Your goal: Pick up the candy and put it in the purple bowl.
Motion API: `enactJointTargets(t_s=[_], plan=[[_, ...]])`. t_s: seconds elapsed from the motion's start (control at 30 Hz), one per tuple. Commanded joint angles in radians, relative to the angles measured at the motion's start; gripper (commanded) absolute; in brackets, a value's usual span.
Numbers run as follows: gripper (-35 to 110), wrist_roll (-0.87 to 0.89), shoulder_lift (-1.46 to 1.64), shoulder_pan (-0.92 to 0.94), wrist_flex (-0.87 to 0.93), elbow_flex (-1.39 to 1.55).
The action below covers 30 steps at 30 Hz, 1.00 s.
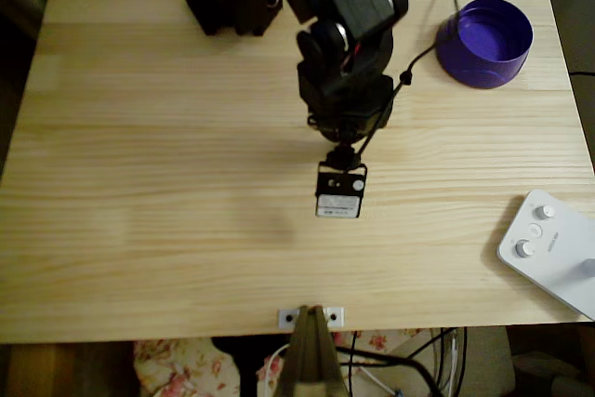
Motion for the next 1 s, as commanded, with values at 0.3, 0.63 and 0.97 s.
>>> enactJointTargets(t_s=[0.3, 0.63, 0.97], plan=[[-1, -0.048, 0.380, 0.018, 0.166, -0.017], [-1, -0.132, 0.713, -0.064, 0.206, 0.018], [-1, -0.201, 1.003, -0.249, 0.126, 0.104]])
